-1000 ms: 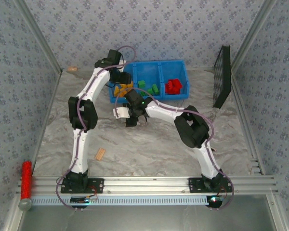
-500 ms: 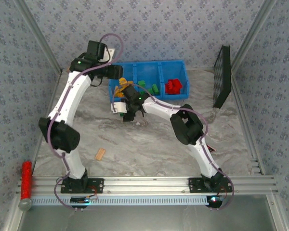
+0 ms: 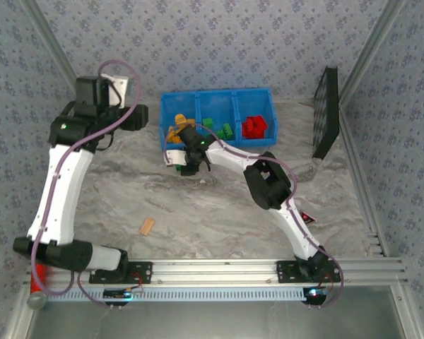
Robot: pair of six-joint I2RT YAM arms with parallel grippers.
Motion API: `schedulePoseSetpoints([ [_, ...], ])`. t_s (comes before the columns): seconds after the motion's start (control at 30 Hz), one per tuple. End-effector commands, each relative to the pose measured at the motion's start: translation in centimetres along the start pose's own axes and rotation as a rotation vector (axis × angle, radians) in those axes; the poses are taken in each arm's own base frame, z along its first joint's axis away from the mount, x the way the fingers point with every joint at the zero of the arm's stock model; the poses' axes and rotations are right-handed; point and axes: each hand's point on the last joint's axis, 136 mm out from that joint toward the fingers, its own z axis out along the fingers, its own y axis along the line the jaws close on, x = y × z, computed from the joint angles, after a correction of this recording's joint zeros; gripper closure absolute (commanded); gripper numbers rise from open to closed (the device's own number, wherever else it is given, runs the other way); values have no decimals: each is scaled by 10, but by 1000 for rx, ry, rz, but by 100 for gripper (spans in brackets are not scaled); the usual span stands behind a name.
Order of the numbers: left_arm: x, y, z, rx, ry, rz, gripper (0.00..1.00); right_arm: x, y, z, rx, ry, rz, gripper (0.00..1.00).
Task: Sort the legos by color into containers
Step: Pick up the lego from the center of the table.
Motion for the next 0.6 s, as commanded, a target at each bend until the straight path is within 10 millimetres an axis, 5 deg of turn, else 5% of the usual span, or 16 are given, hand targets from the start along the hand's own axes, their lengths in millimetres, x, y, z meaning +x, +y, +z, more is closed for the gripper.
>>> schedulePoseSetpoints([
  [0.0,9,13,-16,-45,-9,4,24,3,13,13,-46,17,61,64],
  [0.13,24,23,-25,-70,13,-6,23,5,20,10,-39,49,50,77],
  [0.27,38,40,-38,-106,-10,-47,21,8,10,-15,18,45,132,86],
  [0.57,71,66,-43,-155,16,-102,18,36,-76,-154,263,-95,519,89],
])
